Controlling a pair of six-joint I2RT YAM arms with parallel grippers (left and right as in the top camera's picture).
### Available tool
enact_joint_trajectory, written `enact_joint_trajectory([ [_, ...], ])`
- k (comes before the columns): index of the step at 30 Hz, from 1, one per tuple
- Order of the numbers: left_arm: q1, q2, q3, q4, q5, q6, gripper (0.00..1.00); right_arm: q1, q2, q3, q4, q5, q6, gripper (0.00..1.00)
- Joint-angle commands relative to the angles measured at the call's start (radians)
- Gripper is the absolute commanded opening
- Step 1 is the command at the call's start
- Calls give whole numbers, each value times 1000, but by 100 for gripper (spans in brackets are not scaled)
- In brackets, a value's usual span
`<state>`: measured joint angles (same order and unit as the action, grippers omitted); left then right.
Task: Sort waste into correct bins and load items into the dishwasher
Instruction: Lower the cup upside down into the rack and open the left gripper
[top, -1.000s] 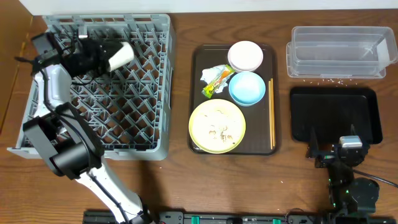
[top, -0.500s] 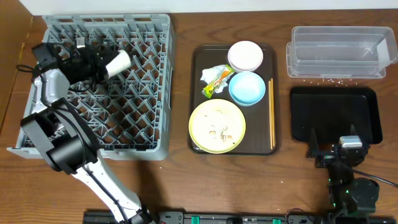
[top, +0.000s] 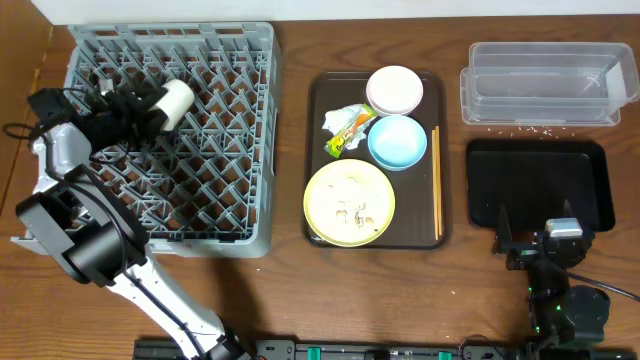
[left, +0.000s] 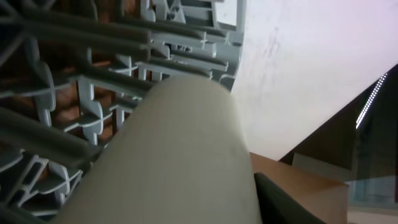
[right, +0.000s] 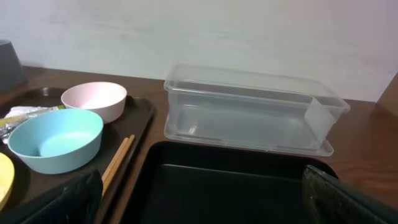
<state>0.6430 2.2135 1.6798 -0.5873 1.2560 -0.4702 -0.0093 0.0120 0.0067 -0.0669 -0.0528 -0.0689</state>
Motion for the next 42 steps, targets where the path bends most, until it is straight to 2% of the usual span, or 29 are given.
enact_joint_trajectory([
  [1, 0, 16, 0, -22, -122, 32, 47, -10, -5, -1, -5, -5, 12, 99],
  [6, 30, -15, 0, -51, -209, 32, 45, -10, -5, -1, -5, -5, 12, 99],
  [15, 88, -143, 0, -249, -688, 89, 47, -10, -5, -1, -5, -4, 12, 99],
  [21, 97, -198, 0, -284, -718, 115, 49, -10, -5, -1, -5, -4, 12, 99],
  [24, 96, -235, 0, -295, -719, 115, 43, -10, -5, -1, -5, -5, 12, 99],
  [27, 93, -287, 0, -299, -719, 119, 25, -10, -5, -1, -4, -4, 12, 99],
  [31, 50, -375, 0, -302, -720, 195, 11, -10, -5, -1, -5, -4, 12, 99],
  [33, 8, -401, 0, -303, -739, 251, 8, -10, -5, -1, -5, -4, 12, 99],
  [35, -55, -408, 0, -303, -817, 273, 8, -10, -5, -1, -5, -4, 12, 99],
  [42, -269, -325, -1, -294, -1178, 274, 8, -10, -5, -1, -5, -4, 12, 99],
])
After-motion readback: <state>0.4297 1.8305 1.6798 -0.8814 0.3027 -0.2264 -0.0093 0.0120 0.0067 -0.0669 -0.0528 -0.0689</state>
